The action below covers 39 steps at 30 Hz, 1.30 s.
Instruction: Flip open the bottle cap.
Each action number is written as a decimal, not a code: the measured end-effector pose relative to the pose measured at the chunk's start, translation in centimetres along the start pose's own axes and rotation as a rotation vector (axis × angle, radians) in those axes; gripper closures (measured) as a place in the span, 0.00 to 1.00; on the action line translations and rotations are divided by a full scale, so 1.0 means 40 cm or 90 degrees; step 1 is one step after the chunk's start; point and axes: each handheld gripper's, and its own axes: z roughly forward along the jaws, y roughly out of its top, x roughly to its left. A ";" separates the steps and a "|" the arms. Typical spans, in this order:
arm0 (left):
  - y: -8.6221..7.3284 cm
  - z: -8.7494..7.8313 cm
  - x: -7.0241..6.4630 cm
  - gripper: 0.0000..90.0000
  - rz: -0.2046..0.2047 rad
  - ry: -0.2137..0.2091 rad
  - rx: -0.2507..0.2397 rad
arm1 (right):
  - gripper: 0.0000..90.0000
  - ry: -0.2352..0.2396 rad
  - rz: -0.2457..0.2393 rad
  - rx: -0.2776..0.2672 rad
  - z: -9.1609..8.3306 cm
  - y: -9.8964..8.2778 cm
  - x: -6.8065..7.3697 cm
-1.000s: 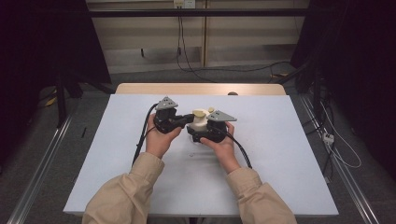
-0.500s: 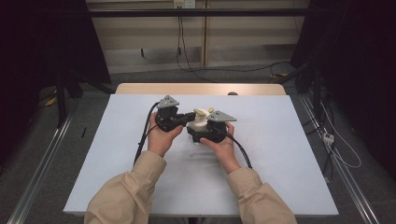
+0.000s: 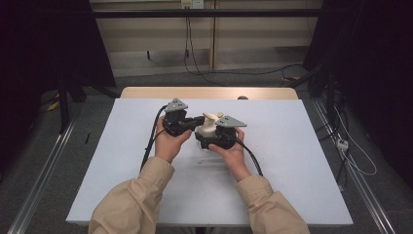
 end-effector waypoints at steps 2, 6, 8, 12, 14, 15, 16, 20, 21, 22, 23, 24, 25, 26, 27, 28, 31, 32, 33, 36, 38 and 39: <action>0.001 0.000 0.000 1.00 0.001 0.001 0.000 | 0.07 0.000 0.000 0.000 0.000 0.000 0.000; 0.004 0.002 0.000 1.00 0.000 0.002 -0.001 | 0.07 0.000 0.000 0.000 0.000 0.000 0.000; 0.005 0.004 -0.001 1.00 0.001 0.001 -0.002 | 0.07 0.000 0.000 0.000 0.000 0.000 0.000; 0.006 0.008 -0.001 1.00 0.000 0.001 -0.002 | 0.07 -0.001 -0.001 0.001 0.000 0.000 0.000; 0.006 0.011 0.001 1.00 0.000 0.002 -0.004 | 0.07 -0.001 -0.001 0.002 0.000 0.001 0.000; 0.006 0.013 0.001 1.00 -0.002 0.001 -0.005 | 0.07 -0.001 0.000 0.002 0.000 0.001 0.000; 0.006 0.014 0.001 1.00 -0.003 0.001 -0.004 | 0.07 -0.001 0.000 0.002 0.000 0.001 0.000; 0.005 0.016 0.002 1.00 -0.001 0.000 -0.002 | 0.07 -0.002 0.000 0.002 0.000 0.001 0.000; 0.005 0.016 0.002 1.00 -0.002 0.000 -0.004 | 0.07 -0.002 0.000 0.002 0.000 0.001 0.000; 0.006 0.016 0.001 1.00 -0.001 0.001 -0.003 | 0.07 -0.002 0.000 0.002 0.000 0.001 0.000; 0.006 0.016 0.001 1.00 0.000 0.002 -0.002 | 0.07 -0.002 0.001 0.003 0.000 0.001 0.000; 0.007 0.017 0.000 1.00 0.000 0.003 -0.003 | 0.07 -0.002 0.002 0.003 0.000 0.002 0.001; 0.007 0.017 0.000 1.00 0.001 0.004 -0.002 | 0.07 -0.002 0.001 0.003 0.000 0.002 0.000; 0.008 0.017 0.000 1.00 0.002 0.004 0.000 | 0.07 -0.002 0.003 0.003 0.001 0.002 0.001; 0.009 0.018 0.001 1.00 0.000 0.004 -0.003 | 0.06 -0.002 0.003 0.004 0.001 0.002 0.000; 0.009 0.018 0.001 1.00 -0.002 0.005 -0.004 | 0.06 -0.001 0.003 0.004 0.001 0.002 0.000; 0.012 0.018 0.002 1.00 -0.001 0.006 -0.003 | 0.06 -0.001 0.003 0.005 0.001 0.003 0.000; 0.014 0.018 0.001 1.00 -0.001 0.007 -0.003 | 0.06 -0.001 0.003 0.006 0.001 0.003 0.000; 0.015 0.018 0.000 1.00 -0.001 0.007 -0.005 | 0.06 -0.001 0.003 0.006 0.001 0.003 0.000; 0.020 0.018 -0.001 1.00 0.001 0.008 -0.004 | 0.06 -0.002 0.003 0.005 0.002 0.003 0.000; 0.022 0.018 -0.001 1.00 0.003 0.009 -0.004 | 0.06 -0.002 0.004 0.006 0.001 0.003 0.000; 0.024 0.019 -0.002 1.00 0.003 0.008 -0.004 | 0.06 -0.002 0.004 0.006 0.001 0.003 0.000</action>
